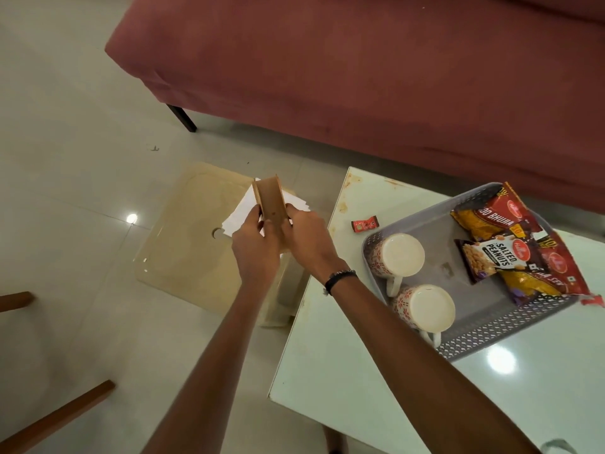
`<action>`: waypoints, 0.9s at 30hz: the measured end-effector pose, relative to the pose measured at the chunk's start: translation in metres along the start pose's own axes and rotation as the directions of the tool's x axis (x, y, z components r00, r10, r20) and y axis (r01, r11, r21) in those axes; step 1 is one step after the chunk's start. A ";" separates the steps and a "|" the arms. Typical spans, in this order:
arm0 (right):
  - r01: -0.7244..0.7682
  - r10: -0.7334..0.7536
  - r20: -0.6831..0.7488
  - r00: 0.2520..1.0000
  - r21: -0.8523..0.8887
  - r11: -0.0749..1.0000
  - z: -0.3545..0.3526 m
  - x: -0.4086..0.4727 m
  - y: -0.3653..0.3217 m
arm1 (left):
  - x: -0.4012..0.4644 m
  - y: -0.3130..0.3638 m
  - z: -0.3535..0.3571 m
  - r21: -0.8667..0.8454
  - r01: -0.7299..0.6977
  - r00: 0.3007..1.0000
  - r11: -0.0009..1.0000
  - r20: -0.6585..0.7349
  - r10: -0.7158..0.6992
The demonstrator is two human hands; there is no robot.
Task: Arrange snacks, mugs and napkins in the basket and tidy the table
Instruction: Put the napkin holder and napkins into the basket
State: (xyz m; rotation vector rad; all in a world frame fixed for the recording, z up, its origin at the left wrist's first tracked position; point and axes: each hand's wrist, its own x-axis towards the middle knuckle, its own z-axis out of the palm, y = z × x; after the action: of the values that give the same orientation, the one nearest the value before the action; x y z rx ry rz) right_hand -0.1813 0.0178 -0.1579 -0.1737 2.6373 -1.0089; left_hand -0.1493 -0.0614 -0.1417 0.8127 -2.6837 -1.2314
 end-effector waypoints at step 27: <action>-0.190 0.189 -0.014 0.982 -0.048 0.981 -0.157 -0.120 0.257 | -0.194 0.123 0.213 -0.026 0.001 0.894 1.000 0.449 0.011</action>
State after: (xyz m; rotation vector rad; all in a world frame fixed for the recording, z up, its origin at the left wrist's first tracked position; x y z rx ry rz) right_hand -0.1203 0.3343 -0.1902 0.0708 2.6286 -0.8842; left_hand -0.0965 0.2460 -0.1678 0.5700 -3.0027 -1.6240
